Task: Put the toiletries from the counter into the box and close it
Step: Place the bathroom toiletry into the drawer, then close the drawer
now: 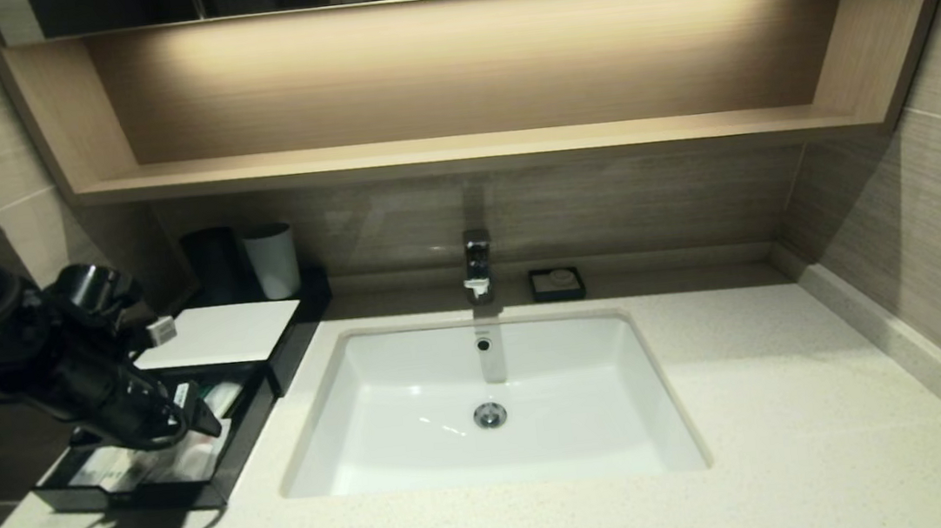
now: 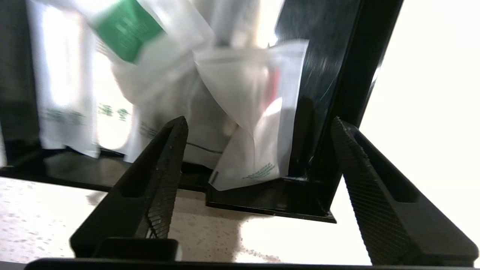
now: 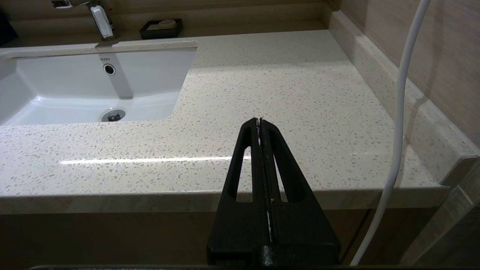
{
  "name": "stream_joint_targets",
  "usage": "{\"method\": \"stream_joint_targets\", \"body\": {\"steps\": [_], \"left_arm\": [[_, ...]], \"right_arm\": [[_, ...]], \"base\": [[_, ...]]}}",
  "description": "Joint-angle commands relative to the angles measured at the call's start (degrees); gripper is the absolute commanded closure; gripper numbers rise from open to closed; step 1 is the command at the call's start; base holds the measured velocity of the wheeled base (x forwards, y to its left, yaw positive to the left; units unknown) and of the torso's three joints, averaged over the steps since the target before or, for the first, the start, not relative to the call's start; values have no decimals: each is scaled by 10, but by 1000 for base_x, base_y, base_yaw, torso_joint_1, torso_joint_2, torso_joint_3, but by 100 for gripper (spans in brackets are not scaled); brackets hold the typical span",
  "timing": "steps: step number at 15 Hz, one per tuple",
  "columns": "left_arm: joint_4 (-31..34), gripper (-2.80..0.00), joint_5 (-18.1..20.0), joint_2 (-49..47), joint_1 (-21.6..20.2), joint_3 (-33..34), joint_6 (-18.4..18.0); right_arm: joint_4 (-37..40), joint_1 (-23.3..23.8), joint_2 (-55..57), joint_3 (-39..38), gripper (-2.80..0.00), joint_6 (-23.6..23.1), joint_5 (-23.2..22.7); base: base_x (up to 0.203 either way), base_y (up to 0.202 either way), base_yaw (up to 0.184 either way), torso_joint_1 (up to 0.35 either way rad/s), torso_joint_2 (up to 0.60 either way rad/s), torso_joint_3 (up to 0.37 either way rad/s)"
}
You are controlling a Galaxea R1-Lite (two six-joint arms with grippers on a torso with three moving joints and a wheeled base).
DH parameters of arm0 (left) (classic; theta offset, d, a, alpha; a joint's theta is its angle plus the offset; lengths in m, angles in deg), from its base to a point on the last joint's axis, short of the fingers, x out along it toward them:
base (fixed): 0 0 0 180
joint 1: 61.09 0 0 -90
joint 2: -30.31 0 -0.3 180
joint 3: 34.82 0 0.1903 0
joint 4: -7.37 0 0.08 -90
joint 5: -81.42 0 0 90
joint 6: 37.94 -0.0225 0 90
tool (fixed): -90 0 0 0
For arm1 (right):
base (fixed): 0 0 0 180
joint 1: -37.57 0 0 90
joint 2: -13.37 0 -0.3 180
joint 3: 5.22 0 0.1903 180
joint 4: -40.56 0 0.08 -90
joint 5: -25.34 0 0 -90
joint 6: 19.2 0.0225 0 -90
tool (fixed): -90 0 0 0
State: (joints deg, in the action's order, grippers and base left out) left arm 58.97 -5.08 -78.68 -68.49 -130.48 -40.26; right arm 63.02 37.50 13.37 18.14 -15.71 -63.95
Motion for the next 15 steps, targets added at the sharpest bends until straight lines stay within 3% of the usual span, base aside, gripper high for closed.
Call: {"method": "stream_joint_targets", "body": {"steps": [1, 2, 3, 4, 11, 15], "left_arm": [[-15, -280, -1, 49, -8, -4, 1], [-19, -280, -6, 72, -19, -8, 1], [-15, -201, -33, 88, -34, -14, 0], [-3, 0, -70, 93, -45, -9, -1], [63, 0, -129, 135, -118, 112, -23], [86, 0, -133, 132, -133, 139, -26]], "right_arm": [[0, 0, 0, 0, 0, -1, 0], [-1, 0, 0, 0, 0, 0, 0], [-1, 0, 0, 0, 0, 0, 0], [-1, 0, 0, 0, 0, 0, 0], [0, 0, 0, 0, 0, 0, 0], [0, 0, 0, 0, 0, 0, 0]], "base": [[0, 0, 0, 0, 0, 0], [0, 0, 0, 0, 0, 0], [0, 0, 0, 0, 0, 0], [0, 0, 0, 0, 0, 0], [0, 0, 0, 0, 0, 0], [0, 0, 0, 0, 0, 0]]}}
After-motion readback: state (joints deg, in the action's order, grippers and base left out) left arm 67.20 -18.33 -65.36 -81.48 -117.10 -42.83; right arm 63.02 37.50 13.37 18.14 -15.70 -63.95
